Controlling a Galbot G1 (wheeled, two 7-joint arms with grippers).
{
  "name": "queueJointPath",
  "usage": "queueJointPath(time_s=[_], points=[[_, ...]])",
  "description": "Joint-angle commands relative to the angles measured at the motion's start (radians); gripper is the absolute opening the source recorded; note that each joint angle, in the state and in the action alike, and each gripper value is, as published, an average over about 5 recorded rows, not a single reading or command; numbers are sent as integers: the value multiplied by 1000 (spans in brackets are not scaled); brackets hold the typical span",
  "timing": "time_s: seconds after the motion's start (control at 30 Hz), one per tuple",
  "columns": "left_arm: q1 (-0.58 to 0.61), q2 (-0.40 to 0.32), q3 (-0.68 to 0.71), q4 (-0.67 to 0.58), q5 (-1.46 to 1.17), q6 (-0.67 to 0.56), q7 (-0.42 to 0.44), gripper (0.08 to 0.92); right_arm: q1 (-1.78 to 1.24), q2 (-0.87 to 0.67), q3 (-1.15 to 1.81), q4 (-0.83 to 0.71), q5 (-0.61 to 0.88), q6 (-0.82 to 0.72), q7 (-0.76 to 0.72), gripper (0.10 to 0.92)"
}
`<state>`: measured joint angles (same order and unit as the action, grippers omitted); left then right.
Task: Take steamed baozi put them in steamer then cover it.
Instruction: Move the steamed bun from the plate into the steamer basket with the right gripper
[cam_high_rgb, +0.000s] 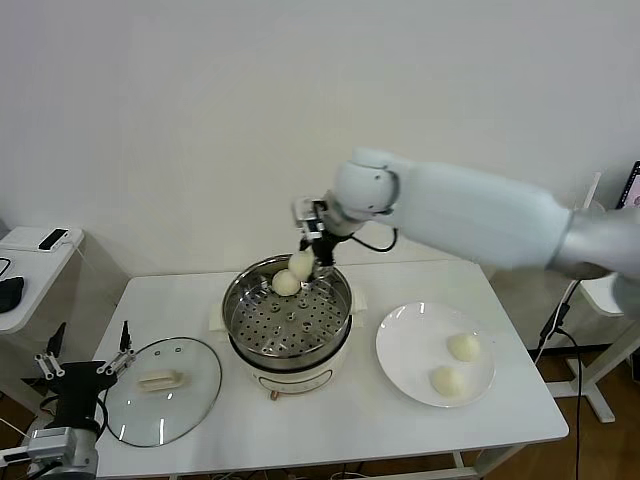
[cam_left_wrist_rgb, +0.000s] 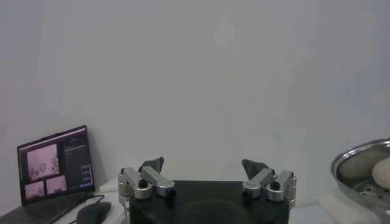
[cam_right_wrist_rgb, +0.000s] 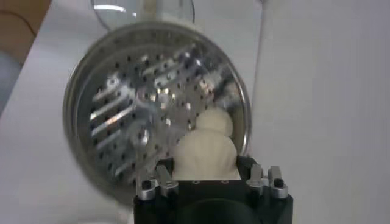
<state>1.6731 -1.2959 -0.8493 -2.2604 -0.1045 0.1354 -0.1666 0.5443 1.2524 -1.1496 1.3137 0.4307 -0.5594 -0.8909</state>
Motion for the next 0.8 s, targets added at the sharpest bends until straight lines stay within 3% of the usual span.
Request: queueJointPath(time_s=[0.03,0.23,0.8], points=[[1,-3,-4,-1,-1,-1,0,823,-124,206,18,-187,16,-36,34,645],[0,-4,-11,-4,-1,-1,0,823,-173,252,27,-273,-24,-28,37,645],[-3,-6,-9,-1,0,-2,1,823,-201,291,26,-315,-34,-37,55,645]])
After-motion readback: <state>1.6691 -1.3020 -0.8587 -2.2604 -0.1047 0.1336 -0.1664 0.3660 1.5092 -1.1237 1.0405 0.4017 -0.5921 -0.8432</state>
